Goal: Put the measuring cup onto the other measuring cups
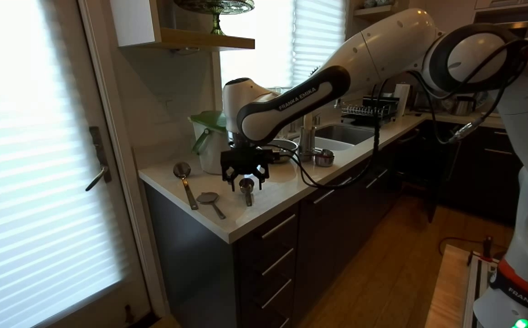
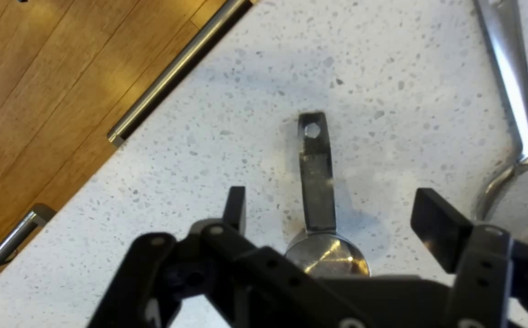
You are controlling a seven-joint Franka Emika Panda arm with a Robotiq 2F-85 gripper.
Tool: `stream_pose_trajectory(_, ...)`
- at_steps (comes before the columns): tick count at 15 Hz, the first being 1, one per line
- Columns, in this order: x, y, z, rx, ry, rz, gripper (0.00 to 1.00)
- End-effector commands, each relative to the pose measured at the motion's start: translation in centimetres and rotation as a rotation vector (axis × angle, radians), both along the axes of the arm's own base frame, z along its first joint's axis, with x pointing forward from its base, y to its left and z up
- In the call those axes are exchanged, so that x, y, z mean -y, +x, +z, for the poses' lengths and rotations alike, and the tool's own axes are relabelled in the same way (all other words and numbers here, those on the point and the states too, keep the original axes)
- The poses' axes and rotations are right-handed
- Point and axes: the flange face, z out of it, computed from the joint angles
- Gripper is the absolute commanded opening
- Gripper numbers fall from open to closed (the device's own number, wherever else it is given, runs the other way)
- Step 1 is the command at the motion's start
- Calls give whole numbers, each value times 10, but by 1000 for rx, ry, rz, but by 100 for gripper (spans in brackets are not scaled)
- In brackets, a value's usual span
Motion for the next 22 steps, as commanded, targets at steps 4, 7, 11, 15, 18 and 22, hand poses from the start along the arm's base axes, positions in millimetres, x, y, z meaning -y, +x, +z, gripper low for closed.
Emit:
stream_pose_trajectory(4,2,16,-18,26,-7,8,59)
stream_pose_trajectory(7,4,20,-25,29,-14,7,43)
stream_pose_trajectory(11,6,22,-31,22,-22,0,42)
stream_pose_trajectory(15,6,22,-32,19,-30,-2,18)
stream_pose_trajectory(18,5,19,-26,12,-27,1,1)
stream_pose_trajectory(22,12,8,10,34,9,-29,5)
